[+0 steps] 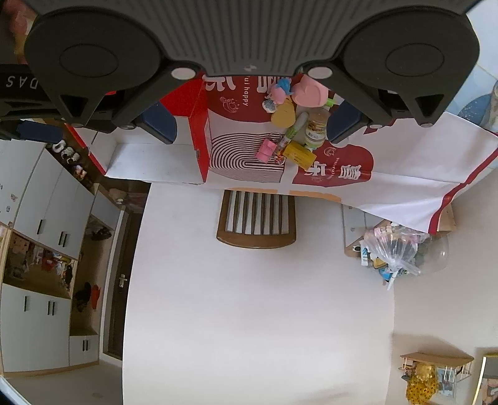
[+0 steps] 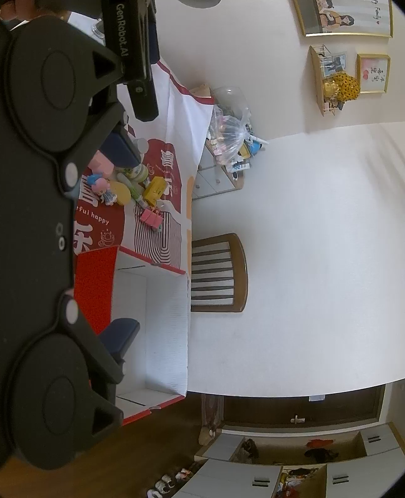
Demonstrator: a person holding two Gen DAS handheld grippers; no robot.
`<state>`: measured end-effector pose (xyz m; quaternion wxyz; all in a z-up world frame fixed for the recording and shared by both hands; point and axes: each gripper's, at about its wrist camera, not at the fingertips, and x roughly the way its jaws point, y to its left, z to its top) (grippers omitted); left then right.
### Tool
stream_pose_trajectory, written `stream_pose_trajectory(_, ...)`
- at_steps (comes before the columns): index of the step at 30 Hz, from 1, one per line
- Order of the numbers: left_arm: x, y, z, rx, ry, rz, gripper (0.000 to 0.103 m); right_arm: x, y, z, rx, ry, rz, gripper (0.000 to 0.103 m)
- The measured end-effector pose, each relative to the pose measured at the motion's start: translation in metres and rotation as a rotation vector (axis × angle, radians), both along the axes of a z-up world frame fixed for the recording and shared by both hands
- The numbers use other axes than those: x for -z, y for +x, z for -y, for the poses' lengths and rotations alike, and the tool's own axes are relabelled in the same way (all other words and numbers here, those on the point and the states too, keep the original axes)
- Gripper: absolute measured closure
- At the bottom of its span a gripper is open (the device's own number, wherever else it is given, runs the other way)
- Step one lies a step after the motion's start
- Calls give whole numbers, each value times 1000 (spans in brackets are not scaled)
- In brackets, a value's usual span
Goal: Organize rigid objects
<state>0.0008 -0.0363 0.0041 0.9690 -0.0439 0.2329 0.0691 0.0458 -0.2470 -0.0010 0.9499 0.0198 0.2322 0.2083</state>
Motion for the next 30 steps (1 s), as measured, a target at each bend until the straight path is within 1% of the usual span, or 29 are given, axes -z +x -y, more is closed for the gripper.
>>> stream_pose_trajectory(14, 0, 3, -2, -11, -18, -7, 0, 0, 4, 0, -2, -2, -16, 0)
stream_pose_trajectory(24, -1, 6, -1, -18, -1, -13, 0, 1, 8, -1, -1, -5, -24, 0)
stream_pose_trajectory(30, -1, 4, 0, -30, 26, -5, 0, 3, 9, -2, -5, -4, -28, 0)
